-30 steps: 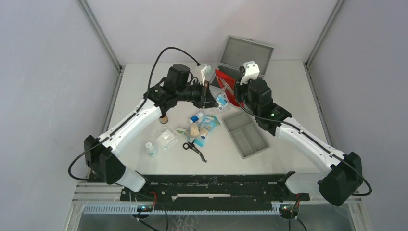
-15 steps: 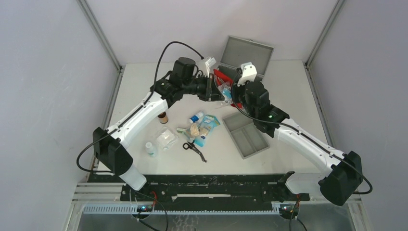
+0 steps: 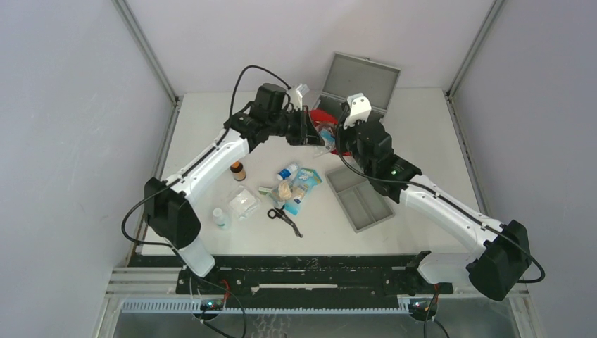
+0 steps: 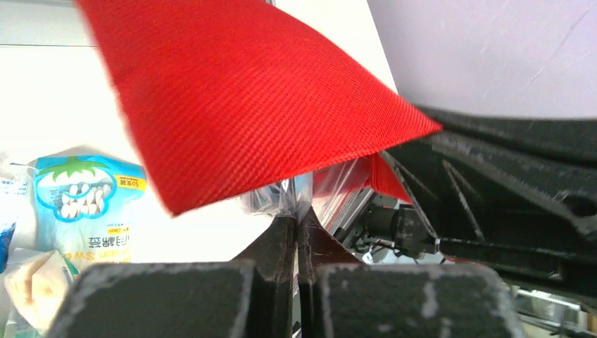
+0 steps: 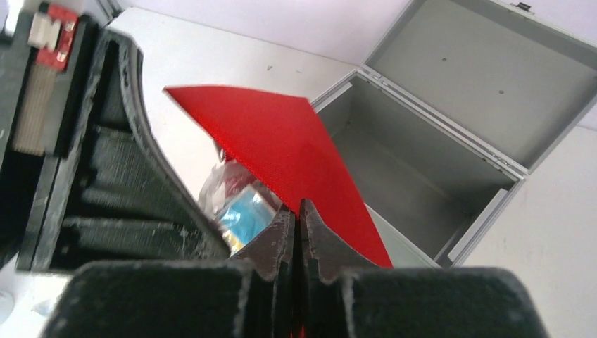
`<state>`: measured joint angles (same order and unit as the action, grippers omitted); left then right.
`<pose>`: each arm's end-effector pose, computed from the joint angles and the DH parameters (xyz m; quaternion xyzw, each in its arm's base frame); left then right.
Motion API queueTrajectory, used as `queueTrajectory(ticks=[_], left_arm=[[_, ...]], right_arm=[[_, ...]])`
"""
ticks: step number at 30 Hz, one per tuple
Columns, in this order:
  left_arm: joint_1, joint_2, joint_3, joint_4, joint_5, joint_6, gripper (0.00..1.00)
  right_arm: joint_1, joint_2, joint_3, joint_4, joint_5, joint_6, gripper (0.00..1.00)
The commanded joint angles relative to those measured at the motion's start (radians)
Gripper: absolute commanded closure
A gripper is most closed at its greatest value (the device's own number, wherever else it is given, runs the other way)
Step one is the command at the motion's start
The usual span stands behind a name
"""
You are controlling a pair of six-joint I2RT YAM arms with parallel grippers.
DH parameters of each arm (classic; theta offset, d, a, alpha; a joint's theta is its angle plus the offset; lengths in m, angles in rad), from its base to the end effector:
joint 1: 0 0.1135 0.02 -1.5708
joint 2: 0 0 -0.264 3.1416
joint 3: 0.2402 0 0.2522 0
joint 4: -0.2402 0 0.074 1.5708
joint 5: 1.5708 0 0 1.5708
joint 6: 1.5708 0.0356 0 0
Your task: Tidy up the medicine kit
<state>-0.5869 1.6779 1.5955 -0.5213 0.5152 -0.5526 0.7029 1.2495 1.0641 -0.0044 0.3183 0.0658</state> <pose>0.3098 -0.2271 0.3560 0.1331 0.8540 -0.4324 0.2569 0.2318 0.1818 0.3575 -0.1425 0.7545 0.1225 0.6288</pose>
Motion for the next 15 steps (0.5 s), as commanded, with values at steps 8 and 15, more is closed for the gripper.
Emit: queueTrajectory(ticks=[8,15], left_arm=[[0.042,0.019,-0.014,0.286,0.068,-0.163,1.00],[0.040,0.035,-0.069,0.494,0.161,-0.276,0.90]], right_arm=[[0.002,-0.016,-0.006,0.051,-0.099,0.064,1.00],[-0.038,-0.029,-0.017,0.044,-0.153,0.129,1.00]])
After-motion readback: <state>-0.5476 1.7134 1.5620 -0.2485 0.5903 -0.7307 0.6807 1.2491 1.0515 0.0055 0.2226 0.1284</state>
